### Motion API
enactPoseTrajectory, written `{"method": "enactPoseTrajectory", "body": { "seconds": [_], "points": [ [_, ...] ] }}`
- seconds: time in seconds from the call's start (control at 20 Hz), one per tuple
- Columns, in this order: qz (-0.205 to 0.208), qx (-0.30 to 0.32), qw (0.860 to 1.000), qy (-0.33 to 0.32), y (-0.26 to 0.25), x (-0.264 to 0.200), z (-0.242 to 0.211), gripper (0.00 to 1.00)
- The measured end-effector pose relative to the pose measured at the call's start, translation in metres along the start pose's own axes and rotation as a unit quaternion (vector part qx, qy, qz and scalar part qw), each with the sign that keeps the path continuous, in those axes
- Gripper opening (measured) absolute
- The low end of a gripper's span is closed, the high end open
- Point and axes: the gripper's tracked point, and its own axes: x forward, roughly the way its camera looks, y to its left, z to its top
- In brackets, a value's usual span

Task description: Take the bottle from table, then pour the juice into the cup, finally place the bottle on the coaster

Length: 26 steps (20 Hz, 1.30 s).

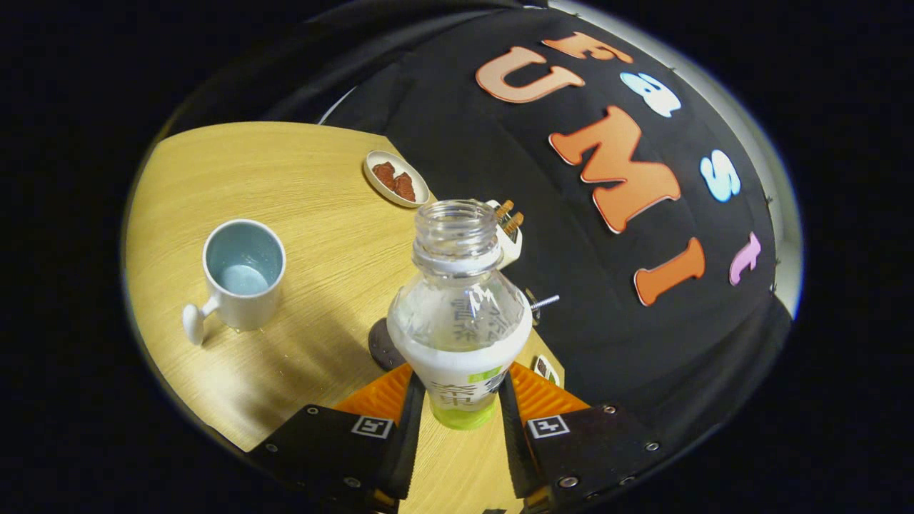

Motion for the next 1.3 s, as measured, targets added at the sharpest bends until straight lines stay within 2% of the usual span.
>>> {"method": "enactPoseTrajectory", "body": {
  "seconds": [0.2,0.4,0.7,1.3],
  "points": [
    [-0.002,-0.076,0.997,-0.016,0.014,0.007,0.015,0.54],
    [-0.002,-0.155,0.987,-0.033,0.028,0.016,0.022,0.54],
    [-0.017,-0.273,0.960,-0.058,0.039,0.018,0.033,0.54],
    [-0.030,-0.374,0.924,-0.075,0.035,0.024,0.038,0.54]
  ]
}}
